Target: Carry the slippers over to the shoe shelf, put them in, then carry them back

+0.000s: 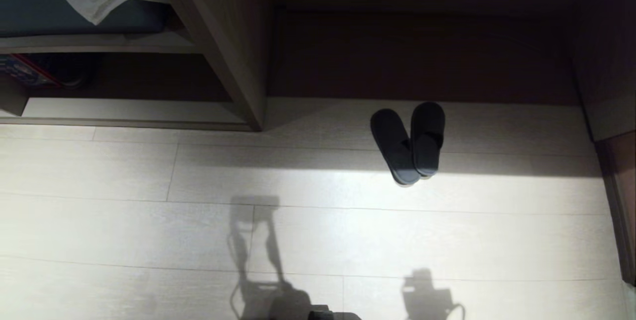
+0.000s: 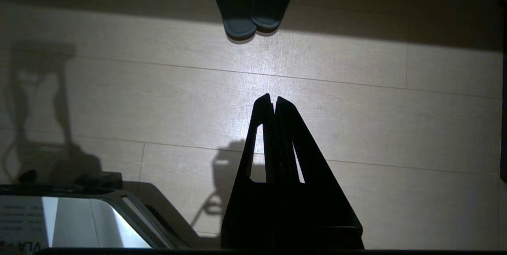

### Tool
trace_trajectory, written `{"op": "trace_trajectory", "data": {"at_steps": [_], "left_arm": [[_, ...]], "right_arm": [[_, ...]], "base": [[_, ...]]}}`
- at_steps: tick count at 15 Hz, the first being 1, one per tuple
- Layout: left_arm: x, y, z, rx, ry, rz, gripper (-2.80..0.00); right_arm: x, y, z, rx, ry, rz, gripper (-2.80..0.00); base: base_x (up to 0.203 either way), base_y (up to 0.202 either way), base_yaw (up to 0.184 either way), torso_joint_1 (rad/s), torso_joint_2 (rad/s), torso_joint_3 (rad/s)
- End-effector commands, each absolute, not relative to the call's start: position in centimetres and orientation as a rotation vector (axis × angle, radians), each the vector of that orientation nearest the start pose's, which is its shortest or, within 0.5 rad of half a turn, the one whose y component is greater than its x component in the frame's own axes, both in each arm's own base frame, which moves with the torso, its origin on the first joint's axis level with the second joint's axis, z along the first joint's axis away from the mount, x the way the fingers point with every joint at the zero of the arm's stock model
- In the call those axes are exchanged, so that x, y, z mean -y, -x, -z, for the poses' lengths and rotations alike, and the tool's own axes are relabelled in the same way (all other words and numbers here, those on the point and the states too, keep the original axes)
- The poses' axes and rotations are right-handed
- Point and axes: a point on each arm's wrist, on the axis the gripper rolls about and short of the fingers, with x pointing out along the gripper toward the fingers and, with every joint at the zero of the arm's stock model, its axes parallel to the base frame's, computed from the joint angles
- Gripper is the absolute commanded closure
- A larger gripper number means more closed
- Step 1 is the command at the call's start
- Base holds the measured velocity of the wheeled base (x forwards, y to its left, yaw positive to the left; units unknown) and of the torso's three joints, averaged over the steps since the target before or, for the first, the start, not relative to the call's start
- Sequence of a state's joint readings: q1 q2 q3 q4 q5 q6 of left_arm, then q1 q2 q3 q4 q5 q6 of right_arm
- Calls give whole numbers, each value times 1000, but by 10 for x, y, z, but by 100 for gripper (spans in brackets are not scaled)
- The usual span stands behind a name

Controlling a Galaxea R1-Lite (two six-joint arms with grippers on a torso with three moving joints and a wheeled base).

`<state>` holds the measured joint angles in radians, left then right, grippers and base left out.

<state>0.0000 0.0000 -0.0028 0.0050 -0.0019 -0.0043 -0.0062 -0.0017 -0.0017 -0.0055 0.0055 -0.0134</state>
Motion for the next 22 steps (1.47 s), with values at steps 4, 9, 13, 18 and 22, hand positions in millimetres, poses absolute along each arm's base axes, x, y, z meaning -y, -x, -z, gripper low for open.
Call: {"op": "trace_trajectory", "data": {"at_steps": [4,9,13,18,22], "left_arm": [[0,23,-76,-2,5,2,0],[0,23,-75,-3,5,2,0],[0,23,-76,-2,5,2,0],[0,23,-76,-2,5,2,0],[0,23,-76,-2,5,2,0]], "right_arm": [[0,23,-77,8,14,0,0],[0,23,-77,8,14,0,0],[0,23,-77,6,14,0,0],[0,23,-77,8,14,0,0],[0,23,-77,8,14,0,0]], "base": [[0,0,0,3,1,200],[0,0,0,2,4,204],[0,0,0,2,-2,200],[0,0,0,5,-1,203],[0,0,0,2,1,206]]}}
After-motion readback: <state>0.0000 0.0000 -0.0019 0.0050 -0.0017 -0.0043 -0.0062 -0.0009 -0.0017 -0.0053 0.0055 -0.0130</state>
